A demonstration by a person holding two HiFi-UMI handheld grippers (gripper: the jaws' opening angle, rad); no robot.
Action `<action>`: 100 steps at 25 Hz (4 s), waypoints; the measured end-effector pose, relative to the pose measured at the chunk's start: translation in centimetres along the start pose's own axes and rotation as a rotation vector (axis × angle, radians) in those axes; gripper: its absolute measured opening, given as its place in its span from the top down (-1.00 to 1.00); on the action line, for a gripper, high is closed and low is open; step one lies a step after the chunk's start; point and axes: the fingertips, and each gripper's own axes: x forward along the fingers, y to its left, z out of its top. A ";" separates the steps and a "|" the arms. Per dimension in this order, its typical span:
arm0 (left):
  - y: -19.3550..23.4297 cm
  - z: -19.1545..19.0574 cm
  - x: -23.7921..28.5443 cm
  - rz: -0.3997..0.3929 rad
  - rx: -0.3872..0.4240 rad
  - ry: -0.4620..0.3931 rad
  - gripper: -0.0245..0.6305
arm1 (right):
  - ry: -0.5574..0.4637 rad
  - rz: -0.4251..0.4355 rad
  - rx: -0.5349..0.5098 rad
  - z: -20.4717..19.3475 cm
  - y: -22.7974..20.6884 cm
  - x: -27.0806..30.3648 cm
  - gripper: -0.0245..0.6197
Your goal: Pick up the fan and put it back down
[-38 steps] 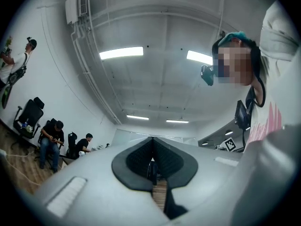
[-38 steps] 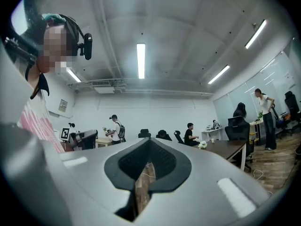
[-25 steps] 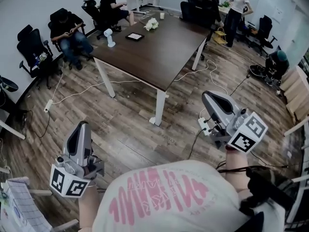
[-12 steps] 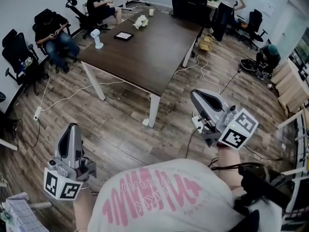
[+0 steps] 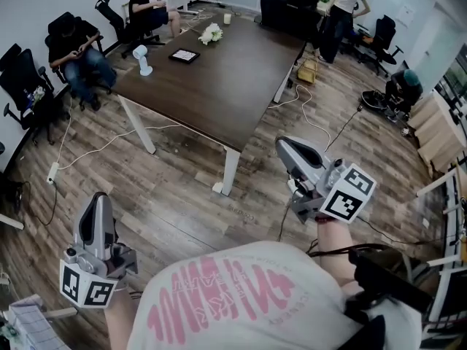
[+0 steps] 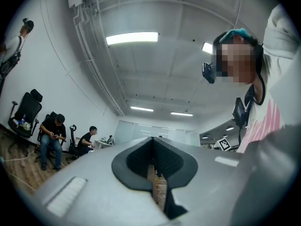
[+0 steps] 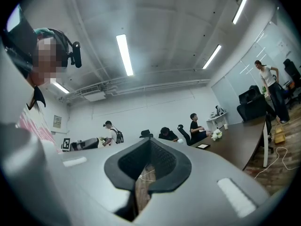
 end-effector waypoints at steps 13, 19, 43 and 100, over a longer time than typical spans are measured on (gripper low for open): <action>3.0 -1.0 1.0 0.053 -0.018 -0.009 0.87 | 0.020 0.000 0.044 -2.0 -1.2 2.4 0.90; 3.0 -0.6 3.3 0.001 -0.037 -0.011 0.87 | 0.007 -0.037 0.058 -0.5 -2.8 2.0 0.90; 20.5 -4.9 14.0 0.108 -0.028 0.036 0.87 | -0.023 0.133 0.083 -0.5 -15.4 25.9 0.91; 27.6 -10.4 21.7 0.101 -0.088 0.137 0.87 | 0.016 -0.080 0.152 -5.6 -24.5 27.3 0.91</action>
